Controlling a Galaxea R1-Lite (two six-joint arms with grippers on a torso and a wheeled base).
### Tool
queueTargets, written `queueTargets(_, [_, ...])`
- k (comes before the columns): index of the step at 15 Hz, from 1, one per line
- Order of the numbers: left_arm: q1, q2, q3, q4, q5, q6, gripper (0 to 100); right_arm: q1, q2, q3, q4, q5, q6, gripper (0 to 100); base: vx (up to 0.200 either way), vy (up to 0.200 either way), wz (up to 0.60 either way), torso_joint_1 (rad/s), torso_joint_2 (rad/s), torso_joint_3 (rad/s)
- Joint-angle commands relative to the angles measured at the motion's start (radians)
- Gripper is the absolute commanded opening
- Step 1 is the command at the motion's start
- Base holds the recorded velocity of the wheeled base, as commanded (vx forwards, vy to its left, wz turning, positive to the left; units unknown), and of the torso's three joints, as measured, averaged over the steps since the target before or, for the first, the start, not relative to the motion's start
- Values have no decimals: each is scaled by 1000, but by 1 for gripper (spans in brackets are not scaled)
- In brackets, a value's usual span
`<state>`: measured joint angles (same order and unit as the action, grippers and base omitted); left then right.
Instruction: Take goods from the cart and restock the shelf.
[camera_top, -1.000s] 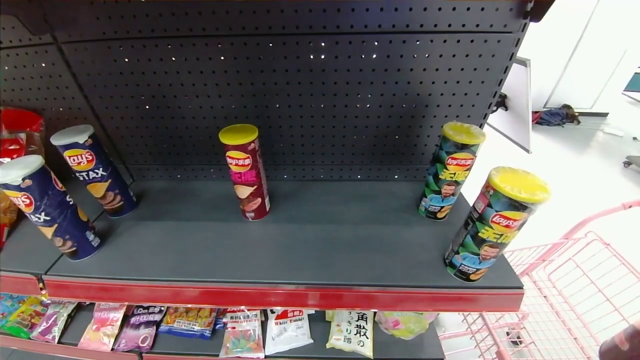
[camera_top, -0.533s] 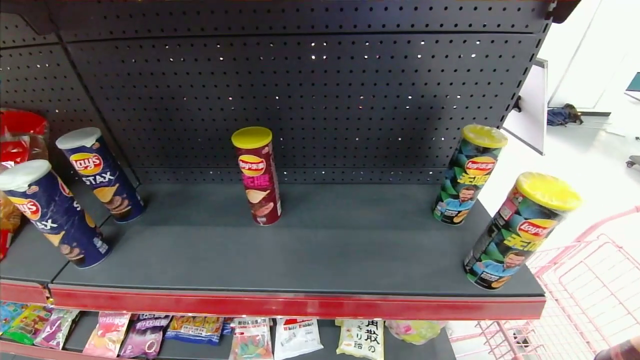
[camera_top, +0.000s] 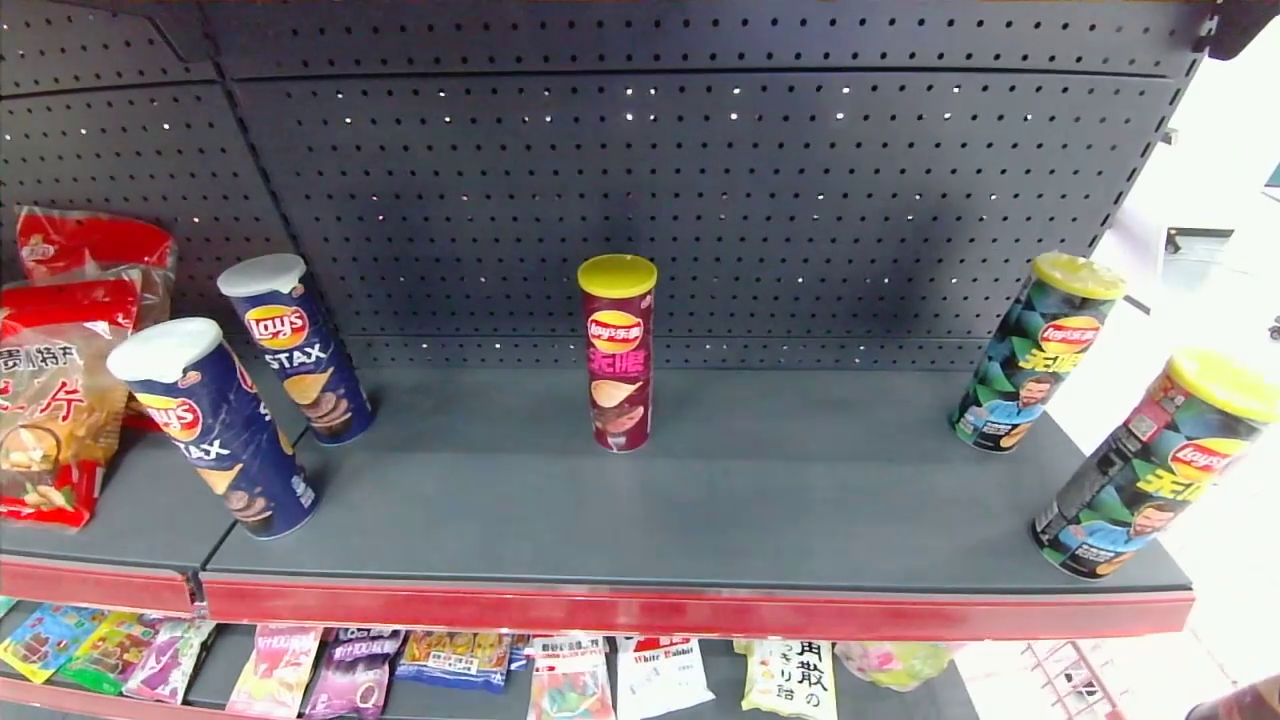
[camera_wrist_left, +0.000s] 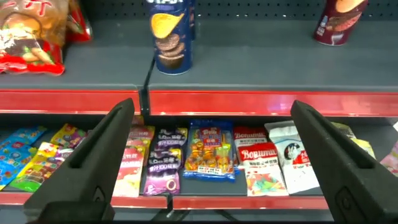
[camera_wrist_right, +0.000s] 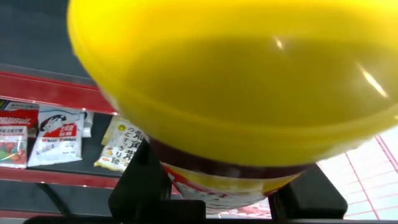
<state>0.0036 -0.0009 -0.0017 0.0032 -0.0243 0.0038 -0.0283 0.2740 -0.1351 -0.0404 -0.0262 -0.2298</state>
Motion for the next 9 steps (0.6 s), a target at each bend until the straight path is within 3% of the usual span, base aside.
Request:
queueTargets(1, [1, 1, 0, 0, 0, 2, 100, 21, -12, 0, 1, 5, -5, 0, 0, 0, 0, 0, 0, 0])
queueTargets(4, [3, 12, 0, 0, 0, 2, 100, 24, -56, 19, 2, 15, 3, 0, 0, 0, 0, 0, 0, 0])
queueTargets(6, [-2, 10, 0, 0, -9, 10, 100, 33, -121, 58, 4, 143, 20, 0, 0, 0, 0, 0, 0, 0])
queueTargets(7, [-2, 9, -1, 0, -43, 13, 100, 33, -131, 68, 19, 150, 23, 0, 0, 0, 0, 0, 0, 0])
queueTargets(9, [-2, 5, -3, -3, -80, 54, 100, 61, -147, 74, 65, 226, 72, 0, 0, 0, 0, 0, 0, 0])
